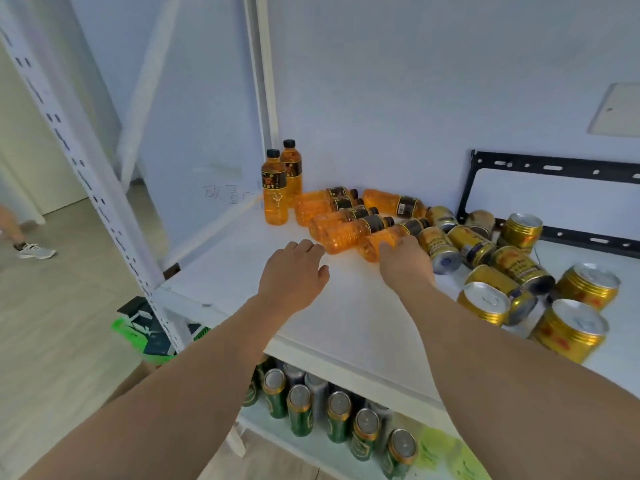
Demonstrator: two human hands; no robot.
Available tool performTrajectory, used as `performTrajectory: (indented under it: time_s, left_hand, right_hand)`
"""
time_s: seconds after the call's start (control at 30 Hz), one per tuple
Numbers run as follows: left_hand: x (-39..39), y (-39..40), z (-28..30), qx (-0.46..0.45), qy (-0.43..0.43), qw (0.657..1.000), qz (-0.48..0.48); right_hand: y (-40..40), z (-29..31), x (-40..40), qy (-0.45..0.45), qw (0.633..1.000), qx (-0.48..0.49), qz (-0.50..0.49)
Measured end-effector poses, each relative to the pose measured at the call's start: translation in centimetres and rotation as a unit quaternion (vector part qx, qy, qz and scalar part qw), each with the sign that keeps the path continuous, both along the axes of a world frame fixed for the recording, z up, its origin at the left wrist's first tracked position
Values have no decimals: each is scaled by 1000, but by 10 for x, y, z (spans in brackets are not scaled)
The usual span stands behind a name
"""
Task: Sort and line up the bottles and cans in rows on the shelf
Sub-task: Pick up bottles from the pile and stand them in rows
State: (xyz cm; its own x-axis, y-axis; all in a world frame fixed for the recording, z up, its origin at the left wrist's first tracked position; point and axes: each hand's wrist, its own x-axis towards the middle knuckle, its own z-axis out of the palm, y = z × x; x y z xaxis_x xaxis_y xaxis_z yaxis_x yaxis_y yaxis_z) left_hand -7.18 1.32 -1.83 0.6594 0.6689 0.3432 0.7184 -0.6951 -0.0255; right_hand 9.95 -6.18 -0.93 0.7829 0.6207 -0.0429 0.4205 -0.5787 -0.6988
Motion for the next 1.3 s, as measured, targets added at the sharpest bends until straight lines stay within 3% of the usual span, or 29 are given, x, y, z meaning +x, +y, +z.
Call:
performTrajectory:
  time_s: [0.17,0.37,0.53,0.67,0.83,0.93,1.07,1.2,1.3]
  left_hand:
    - [43,62,-1,-80,-48,996,-9]
    - [100,115,0,-211,-59,975,-27]
    - [127,134,-9,-155,18,984,-90]
    - [128,139,-12,-137,46,981,-131]
    - [115,140,7,-218,115,961,-127]
    - [102,141,14,-313,163,929,-114]
    - [89,139,6,-436,133,886,-79]
    - [74,136,-4,-462,180,865,-78]
    - [62,131,-8,-457,168,869,-83]
  right_hand:
    - [56,-6,38,95,991,-11,-99]
    - [98,-18,64,225,955,44,-186]
    - [120,-23,69,230,934,-4,-272]
    - [124,-33,73,236,945,51,-222]
    - [113,-26,60,228,946,93,-209]
    - [109,-19,46,232,944,26,-234]
    - [101,-17,35,214,945,-12,-245]
    - [98,-18,21,187,951,-30,-245]
    - [97,-21,9,158,953,-75,-247]
